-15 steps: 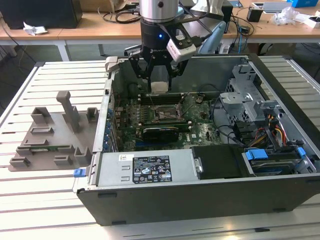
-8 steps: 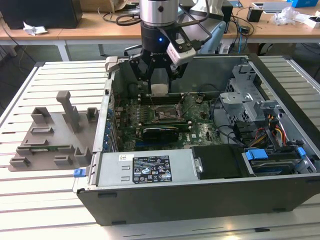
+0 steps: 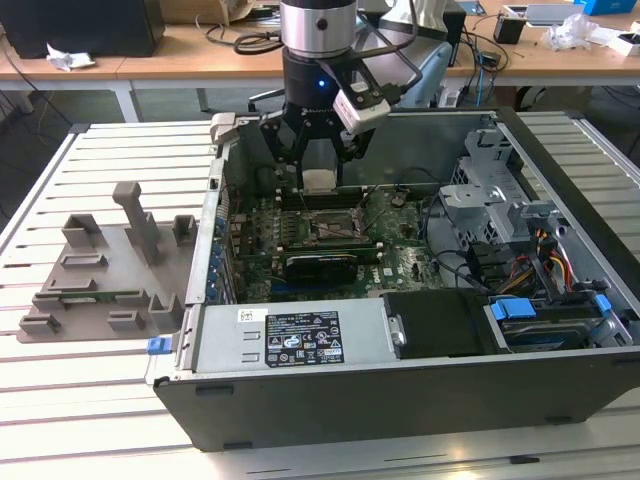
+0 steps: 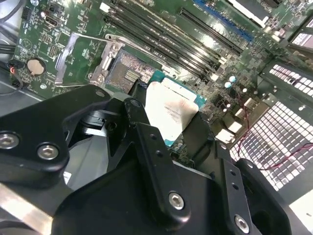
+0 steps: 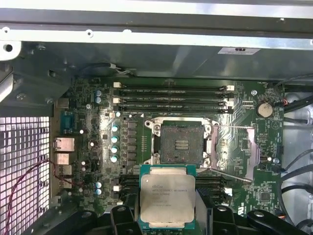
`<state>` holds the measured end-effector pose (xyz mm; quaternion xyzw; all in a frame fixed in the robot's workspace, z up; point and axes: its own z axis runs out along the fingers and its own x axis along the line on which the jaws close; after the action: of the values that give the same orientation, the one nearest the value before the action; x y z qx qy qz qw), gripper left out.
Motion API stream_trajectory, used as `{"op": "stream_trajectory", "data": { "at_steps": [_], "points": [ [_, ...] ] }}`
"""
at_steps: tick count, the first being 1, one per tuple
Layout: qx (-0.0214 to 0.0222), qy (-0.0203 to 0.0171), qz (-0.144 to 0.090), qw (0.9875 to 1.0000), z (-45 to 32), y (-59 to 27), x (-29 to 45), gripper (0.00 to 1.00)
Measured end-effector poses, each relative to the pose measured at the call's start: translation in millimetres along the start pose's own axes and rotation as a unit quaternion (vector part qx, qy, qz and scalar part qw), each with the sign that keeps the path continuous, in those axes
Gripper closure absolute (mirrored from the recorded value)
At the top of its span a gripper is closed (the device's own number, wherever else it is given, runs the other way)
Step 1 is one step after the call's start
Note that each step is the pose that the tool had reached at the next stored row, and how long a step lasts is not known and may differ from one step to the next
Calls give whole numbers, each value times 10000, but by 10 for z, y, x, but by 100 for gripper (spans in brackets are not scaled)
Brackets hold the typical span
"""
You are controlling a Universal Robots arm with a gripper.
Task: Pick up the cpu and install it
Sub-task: 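Pick up the cpu and move it towards the insertion slot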
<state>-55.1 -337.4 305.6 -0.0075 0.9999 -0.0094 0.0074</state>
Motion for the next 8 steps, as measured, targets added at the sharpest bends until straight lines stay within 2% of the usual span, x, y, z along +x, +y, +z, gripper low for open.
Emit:
{"op": "stream_trajectory", "data": {
  "at_steps": [2,6,8],
  "points": [
    [0,2,-1,10000,30,14,-9,46],
    [60,8,-9,10000,119,106,-144,46],
    [60,11,-10,10000,142,123,-207,46]
  ]
}}
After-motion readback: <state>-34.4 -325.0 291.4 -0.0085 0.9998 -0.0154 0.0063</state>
